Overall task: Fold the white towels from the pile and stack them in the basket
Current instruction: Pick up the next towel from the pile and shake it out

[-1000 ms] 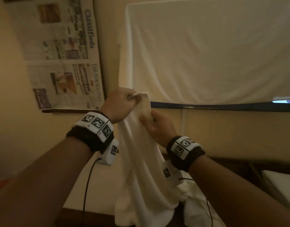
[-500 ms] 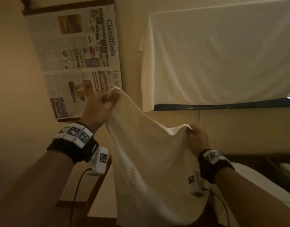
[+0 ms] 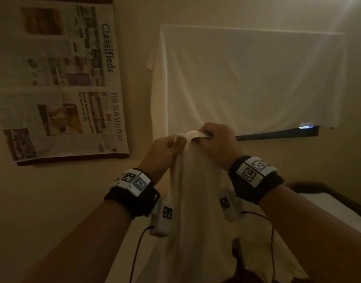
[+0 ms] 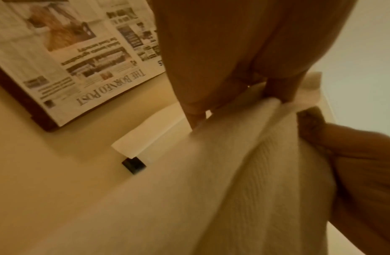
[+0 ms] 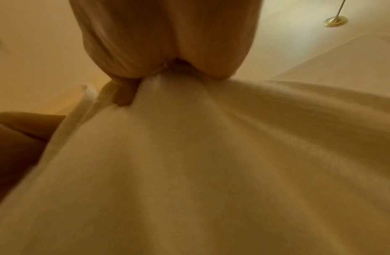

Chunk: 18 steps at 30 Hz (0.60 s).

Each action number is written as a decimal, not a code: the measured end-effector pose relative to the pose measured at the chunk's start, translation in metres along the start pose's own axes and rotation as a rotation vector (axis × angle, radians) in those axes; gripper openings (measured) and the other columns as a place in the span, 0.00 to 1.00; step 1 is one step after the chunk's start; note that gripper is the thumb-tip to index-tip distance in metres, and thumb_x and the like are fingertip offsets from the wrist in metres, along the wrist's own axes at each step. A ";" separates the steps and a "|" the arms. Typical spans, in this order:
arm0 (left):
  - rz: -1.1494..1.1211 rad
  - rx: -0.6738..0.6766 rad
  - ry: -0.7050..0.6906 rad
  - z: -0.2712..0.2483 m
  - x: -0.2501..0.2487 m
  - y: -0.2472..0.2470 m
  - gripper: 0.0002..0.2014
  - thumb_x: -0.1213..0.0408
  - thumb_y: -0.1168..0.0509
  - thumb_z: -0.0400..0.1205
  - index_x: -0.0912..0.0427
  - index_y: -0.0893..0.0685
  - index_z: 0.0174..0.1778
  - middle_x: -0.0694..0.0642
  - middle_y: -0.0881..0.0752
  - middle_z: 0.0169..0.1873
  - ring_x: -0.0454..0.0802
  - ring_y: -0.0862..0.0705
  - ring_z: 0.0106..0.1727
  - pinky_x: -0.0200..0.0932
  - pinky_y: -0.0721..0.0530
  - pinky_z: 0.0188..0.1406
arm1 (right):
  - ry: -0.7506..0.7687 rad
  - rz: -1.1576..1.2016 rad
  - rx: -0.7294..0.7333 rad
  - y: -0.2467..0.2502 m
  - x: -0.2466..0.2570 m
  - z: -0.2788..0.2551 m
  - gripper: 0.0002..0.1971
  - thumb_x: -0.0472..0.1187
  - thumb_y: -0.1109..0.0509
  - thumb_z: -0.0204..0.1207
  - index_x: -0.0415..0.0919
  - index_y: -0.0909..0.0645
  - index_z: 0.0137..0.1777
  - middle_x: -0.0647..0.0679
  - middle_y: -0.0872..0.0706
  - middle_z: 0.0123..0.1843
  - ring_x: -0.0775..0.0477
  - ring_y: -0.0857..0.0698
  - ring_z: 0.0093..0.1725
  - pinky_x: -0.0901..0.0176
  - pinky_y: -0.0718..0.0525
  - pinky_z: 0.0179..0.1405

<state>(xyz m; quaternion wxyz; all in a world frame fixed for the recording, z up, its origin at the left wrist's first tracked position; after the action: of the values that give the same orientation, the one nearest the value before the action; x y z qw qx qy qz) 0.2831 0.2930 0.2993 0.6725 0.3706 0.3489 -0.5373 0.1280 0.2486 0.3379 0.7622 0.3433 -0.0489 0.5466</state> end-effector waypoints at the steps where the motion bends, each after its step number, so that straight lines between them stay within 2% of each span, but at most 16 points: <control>1: 0.028 -0.036 -0.024 0.003 -0.002 -0.001 0.16 0.46 0.33 0.80 0.56 0.10 0.50 0.56 0.10 0.45 0.49 0.13 0.48 0.51 0.16 0.52 | -0.022 -0.001 0.020 0.002 -0.005 -0.003 0.06 0.42 0.24 0.75 0.41 0.15 0.39 0.50 0.17 0.32 0.55 0.20 0.32 0.69 0.27 0.29; 2: 0.073 -0.059 -0.049 0.006 -0.003 -0.003 0.16 0.48 0.34 0.82 0.57 0.11 0.50 0.56 0.10 0.44 0.49 0.14 0.47 0.50 0.16 0.50 | -0.043 0.007 0.052 0.001 -0.011 -0.009 0.06 0.43 0.25 0.76 0.41 0.14 0.41 0.49 0.15 0.33 0.55 0.19 0.33 0.68 0.26 0.30; 4: 0.167 -0.065 -0.084 0.008 -0.007 -0.008 0.14 0.52 0.37 0.86 0.57 0.12 0.48 0.57 0.13 0.44 0.50 0.17 0.48 0.48 0.17 0.48 | -0.109 0.042 0.112 -0.001 -0.023 -0.026 0.05 0.45 0.29 0.80 0.45 0.13 0.47 0.52 0.13 0.39 0.62 0.19 0.36 0.76 0.26 0.32; 5: 0.208 -0.056 -0.097 0.008 -0.008 -0.011 0.16 0.52 0.38 0.86 0.61 0.13 0.48 0.58 0.14 0.44 0.50 0.18 0.47 0.51 0.17 0.48 | -0.143 0.067 0.123 -0.003 -0.028 -0.036 0.06 0.45 0.31 0.81 0.45 0.13 0.50 0.53 0.13 0.41 0.65 0.19 0.38 0.78 0.26 0.33; 7: 0.250 -0.034 -0.097 0.006 -0.007 -0.018 0.20 0.51 0.39 0.87 0.66 0.13 0.49 0.58 0.14 0.44 0.50 0.19 0.46 0.56 0.17 0.50 | -0.199 0.082 0.145 -0.008 -0.044 -0.053 0.09 0.45 0.34 0.84 0.44 0.14 0.51 0.51 0.13 0.43 0.63 0.18 0.39 0.78 0.25 0.34; 9: 0.244 -0.051 -0.084 0.004 -0.007 -0.019 0.14 0.54 0.40 0.88 0.55 0.12 0.46 0.53 0.13 0.43 0.44 0.17 0.44 0.51 0.18 0.52 | -0.261 0.022 0.203 -0.012 -0.068 -0.073 0.09 0.45 0.36 0.85 0.47 0.16 0.46 0.53 0.14 0.39 0.61 0.19 0.37 0.74 0.28 0.31; 11: 0.222 -0.074 -0.060 0.004 -0.009 -0.014 0.12 0.52 0.40 0.87 0.47 0.13 0.45 0.49 0.12 0.43 0.42 0.16 0.46 0.48 0.18 0.56 | -0.356 -0.041 0.231 -0.010 -0.104 -0.100 0.09 0.44 0.37 0.85 0.53 0.18 0.45 0.58 0.16 0.37 0.63 0.19 0.37 0.71 0.27 0.35; 13: 0.184 -0.090 -0.039 0.005 -0.015 -0.009 0.14 0.47 0.40 0.85 0.47 0.12 0.44 0.49 0.11 0.44 0.43 0.15 0.48 0.46 0.17 0.57 | -0.470 -0.107 0.206 0.001 -0.146 -0.125 0.08 0.40 0.36 0.84 0.51 0.15 0.50 0.53 0.13 0.42 0.53 0.14 0.44 0.60 0.21 0.44; 15: 0.142 -0.094 -0.019 0.006 -0.018 -0.009 0.14 0.47 0.40 0.85 0.48 0.12 0.44 0.47 0.11 0.43 0.41 0.14 0.47 0.43 0.17 0.55 | -0.585 -0.164 0.164 0.020 -0.177 -0.138 0.09 0.35 0.34 0.82 0.42 0.13 0.55 0.42 0.11 0.50 0.39 0.14 0.53 0.59 0.24 0.50; 16: 0.121 -0.079 -0.015 0.007 -0.019 -0.013 0.15 0.46 0.40 0.83 0.49 0.12 0.44 0.49 0.10 0.44 0.42 0.14 0.47 0.45 0.16 0.55 | -0.626 -0.162 0.135 0.031 -0.185 -0.136 0.10 0.33 0.34 0.81 0.39 0.13 0.56 0.39 0.11 0.52 0.36 0.14 0.55 0.59 0.25 0.51; 18: 0.066 -0.042 -0.014 0.009 -0.017 -0.026 0.16 0.45 0.39 0.79 0.50 0.10 0.44 0.52 0.10 0.44 0.46 0.13 0.48 0.51 0.16 0.57 | -0.594 -0.168 0.075 0.049 -0.183 -0.117 0.11 0.30 0.34 0.78 0.37 0.14 0.57 0.37 0.12 0.55 0.37 0.15 0.56 0.60 0.27 0.49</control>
<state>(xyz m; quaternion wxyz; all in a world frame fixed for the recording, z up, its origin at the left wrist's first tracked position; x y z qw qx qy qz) 0.2552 0.2895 0.3156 0.6999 0.3641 0.3430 -0.5098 -0.0227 0.1781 0.1893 0.7440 0.5187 -0.2206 0.3588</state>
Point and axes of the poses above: each hand's wrist, its own z-axis towards the middle knuckle, its own y-axis out of the back of the hand, x = y × z, the point moved 5 cm from there along z, towards the middle knuckle
